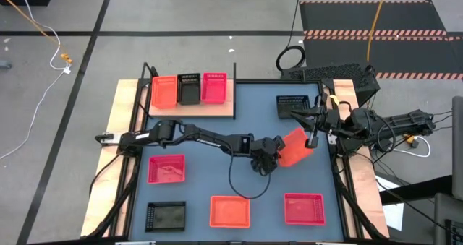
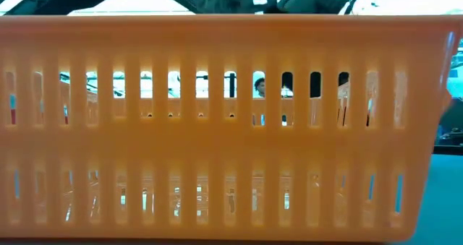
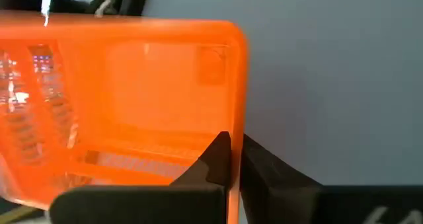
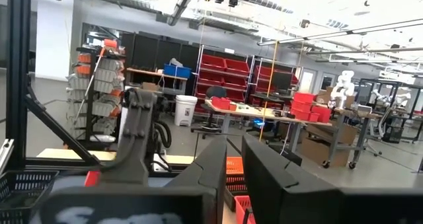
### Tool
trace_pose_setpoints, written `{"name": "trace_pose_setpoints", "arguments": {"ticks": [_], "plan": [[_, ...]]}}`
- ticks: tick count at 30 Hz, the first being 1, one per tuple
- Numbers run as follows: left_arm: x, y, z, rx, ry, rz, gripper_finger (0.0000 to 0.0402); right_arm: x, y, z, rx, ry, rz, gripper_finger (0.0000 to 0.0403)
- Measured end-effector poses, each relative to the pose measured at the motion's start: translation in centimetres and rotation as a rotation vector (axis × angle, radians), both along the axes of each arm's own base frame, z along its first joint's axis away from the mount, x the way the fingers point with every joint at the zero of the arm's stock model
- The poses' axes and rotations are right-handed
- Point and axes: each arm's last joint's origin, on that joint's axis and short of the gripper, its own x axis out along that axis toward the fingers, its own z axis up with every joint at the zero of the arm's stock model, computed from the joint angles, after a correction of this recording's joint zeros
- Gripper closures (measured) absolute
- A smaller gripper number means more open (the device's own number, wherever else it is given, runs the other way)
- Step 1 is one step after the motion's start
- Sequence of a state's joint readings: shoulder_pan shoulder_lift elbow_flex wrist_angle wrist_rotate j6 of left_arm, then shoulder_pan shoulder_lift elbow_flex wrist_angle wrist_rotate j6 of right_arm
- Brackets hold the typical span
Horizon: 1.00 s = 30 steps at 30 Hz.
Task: Stack baskets on shelf by color
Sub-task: Stack the right orange bin on top of the other orange bin on the shelf
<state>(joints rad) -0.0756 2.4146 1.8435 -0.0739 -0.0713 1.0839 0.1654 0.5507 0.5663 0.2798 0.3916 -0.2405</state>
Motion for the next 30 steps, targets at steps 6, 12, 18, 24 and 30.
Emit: {"name": "trace_pose_setpoints", "arguments": {"ticks": [6,12,18,24,30], "plan": [[-2.8,-2.5,5.1,-0.075,0.089,0.254,0.0393,0.0,0.0,0.0,0.017,-0.004,0.003,0.0358],[-8.8,-4.1,11.4,-0.170,0.285,0.449,0.0389,0.0,0.0,-0.1,0.041,-0.004,0.008,0.0358],[-15.6,-4.7,17.9,-0.115,0.312,0.633,0.0391,0.0,0.0,-0.1,0.045,0.002,0.009,0.0358],[-22.4,-1.9,22.3,-0.032,0.371,0.853,0.0394,0.1,0.0,-0.2,0.063,0.008,0.013,0.0358],[-29.3,3.4,23.0,0.046,0.345,1.047,0.0394,0.1,0.0,-0.2,0.072,0.006,0.014,0.0358]]}}
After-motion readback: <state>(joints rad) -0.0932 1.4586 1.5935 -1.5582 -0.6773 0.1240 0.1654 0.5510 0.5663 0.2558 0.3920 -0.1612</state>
